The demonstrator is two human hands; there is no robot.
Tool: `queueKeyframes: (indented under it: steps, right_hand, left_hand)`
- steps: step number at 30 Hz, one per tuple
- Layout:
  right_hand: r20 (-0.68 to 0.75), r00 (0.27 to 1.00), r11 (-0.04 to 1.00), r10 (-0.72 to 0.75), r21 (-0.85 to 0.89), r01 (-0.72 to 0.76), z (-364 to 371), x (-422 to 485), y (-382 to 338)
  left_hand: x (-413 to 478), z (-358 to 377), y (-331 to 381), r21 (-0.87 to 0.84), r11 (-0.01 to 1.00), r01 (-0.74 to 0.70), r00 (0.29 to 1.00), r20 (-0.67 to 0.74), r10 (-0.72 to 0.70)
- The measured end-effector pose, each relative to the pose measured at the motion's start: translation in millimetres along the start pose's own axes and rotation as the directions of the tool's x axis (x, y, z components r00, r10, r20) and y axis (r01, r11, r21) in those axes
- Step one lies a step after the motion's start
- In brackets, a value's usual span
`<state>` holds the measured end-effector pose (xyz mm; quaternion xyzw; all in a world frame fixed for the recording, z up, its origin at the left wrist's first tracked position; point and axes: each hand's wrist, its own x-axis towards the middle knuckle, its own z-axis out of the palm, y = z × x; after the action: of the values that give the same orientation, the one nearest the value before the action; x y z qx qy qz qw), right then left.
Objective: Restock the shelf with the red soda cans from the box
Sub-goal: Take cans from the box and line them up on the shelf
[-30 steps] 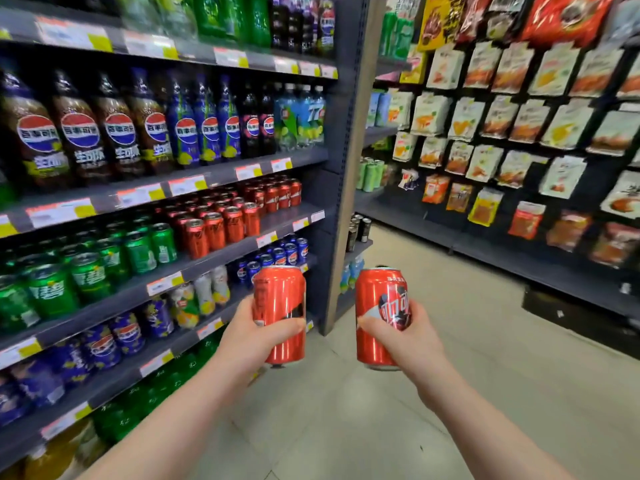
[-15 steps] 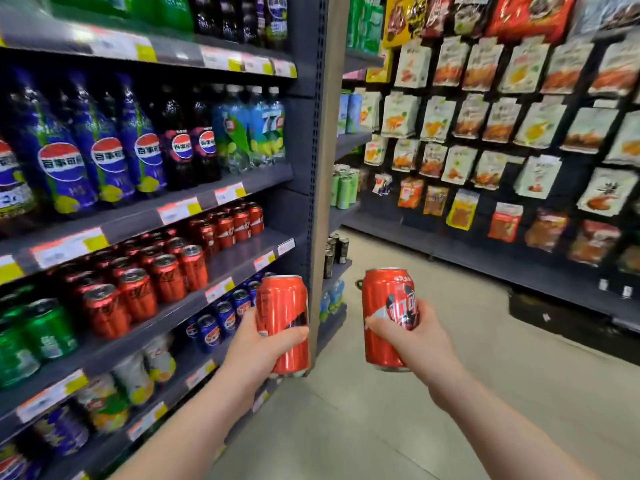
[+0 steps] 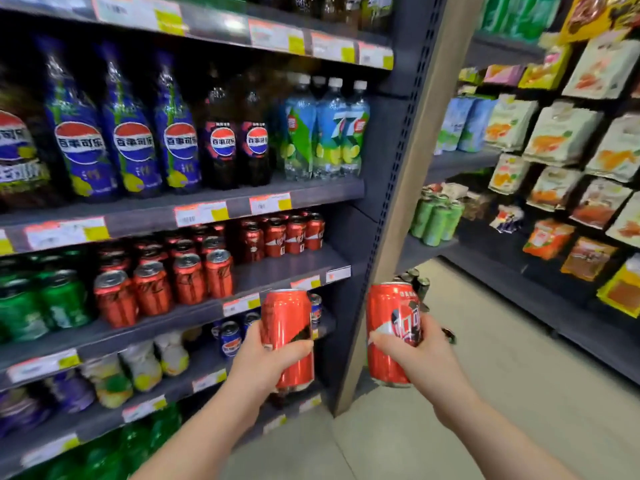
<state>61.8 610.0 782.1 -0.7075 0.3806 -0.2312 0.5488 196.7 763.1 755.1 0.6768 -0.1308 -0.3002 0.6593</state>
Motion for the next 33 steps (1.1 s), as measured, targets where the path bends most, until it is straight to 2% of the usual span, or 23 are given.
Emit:
queueKeyframes:
  steps: [8, 15, 22, 28, 33]
  right_hand:
    - [0.239, 0.971, 0.999, -0.028, -0.027, 0.035, 28.5, 100.7, -2.2]
    - [0.336, 0.942, 1.0, -0.004, -0.019, 0.011, 97.2, 183.6, -3.0]
    - [0.334, 0.942, 0.999, 0.013, -0.04, 0.0, 158.5, 244.9, -1.4]
    - [0.336, 0.941, 0.98, 0.035, -0.195, 0.033, 199.2, 296.6, 3.4]
    - [0.389, 0.921, 0.972, 0.018, -0.221, 0.074, 241.6, 330.9, 20.0]
  left_hand:
    - [49.0, 1.5, 8.1, -0.023, 1.0, -0.006, 0.976, -0.219, 0.001]
    - [128.6, -36.8, 10.5, -0.011, 1.0, 0.009, 0.965, -0.263, -0.012]
    - [194.7, -67.2, 12.3, -0.029, 1.0, -0.009, 0.955, -0.297, 0.0]
    - [215.0, -83.3, 10.3, 0.023, 1.0, 0.013, 0.939, -0.343, -0.004]
    - [214.3, -89.4, 6.4, 0.017, 1.0, -0.003, 0.914, -0.405, 0.01]
